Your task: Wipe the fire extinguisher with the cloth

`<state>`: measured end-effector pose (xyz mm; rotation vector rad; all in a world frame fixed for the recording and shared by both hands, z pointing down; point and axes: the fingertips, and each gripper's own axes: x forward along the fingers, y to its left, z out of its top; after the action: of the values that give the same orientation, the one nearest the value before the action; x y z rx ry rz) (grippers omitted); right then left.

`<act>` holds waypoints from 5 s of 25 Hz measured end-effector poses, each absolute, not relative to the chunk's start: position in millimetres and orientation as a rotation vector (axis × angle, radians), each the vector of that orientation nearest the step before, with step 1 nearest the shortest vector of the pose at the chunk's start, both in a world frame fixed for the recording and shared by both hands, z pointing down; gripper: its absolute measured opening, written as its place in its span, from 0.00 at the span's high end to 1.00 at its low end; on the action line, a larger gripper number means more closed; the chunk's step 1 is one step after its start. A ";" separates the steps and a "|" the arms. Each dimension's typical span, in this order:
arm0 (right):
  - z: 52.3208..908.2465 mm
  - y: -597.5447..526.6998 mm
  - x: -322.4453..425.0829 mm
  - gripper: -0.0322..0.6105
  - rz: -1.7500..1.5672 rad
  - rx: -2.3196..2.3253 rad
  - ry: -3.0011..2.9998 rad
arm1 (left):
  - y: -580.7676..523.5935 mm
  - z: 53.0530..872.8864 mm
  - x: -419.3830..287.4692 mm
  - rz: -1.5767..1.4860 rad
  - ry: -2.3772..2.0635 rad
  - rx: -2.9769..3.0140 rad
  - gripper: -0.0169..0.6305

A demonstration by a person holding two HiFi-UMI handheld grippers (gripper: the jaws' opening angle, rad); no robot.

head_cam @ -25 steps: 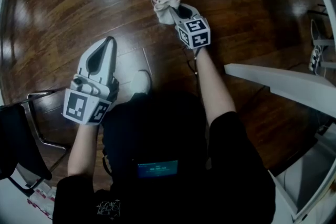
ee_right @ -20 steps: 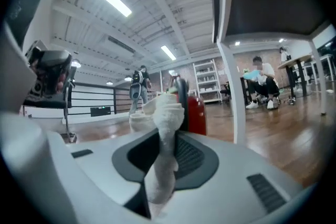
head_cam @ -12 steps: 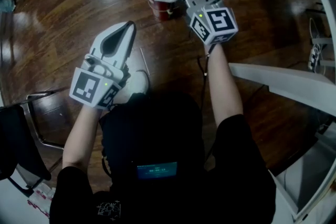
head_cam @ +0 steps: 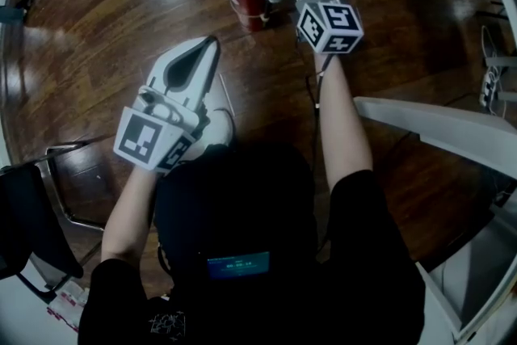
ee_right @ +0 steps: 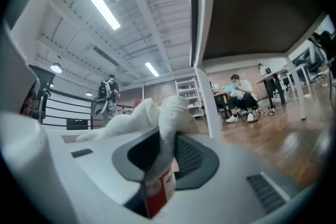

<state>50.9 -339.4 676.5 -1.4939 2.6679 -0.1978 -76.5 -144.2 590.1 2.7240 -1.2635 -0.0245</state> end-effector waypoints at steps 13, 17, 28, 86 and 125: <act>837.8 -339.3 49.6 0.81 -0.694 -1.643 2.758 | -135.7 589.0 -77.6 -0.070 -1.198 2.728 0.97; 863.9 -329.8 50.5 0.81 -0.773 -1.673 2.791 | -135.2 588.0 -79.7 -0.088 -1.202 2.707 0.97; 810.9 -315.8 78.3 0.81 -0.663 -1.609 2.682 | -130.3 589.2 -82.4 -0.060 -1.224 2.723 0.97; 609.8 -123.1 70.2 0.81 -0.204 -1.424 2.915 | -133.0 526.2 -153.2 0.004 -1.267 2.629 0.97; -16.9 115.3 77.0 0.81 -0.272 -1.287 2.785 | 101.0 -38.7 -43.7 -0.169 -1.338 2.641 0.97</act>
<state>77.0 115.3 -16.9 -1.2867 2.7847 -0.2715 -43.7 101.0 -38.7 2.6406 -1.3380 -0.1693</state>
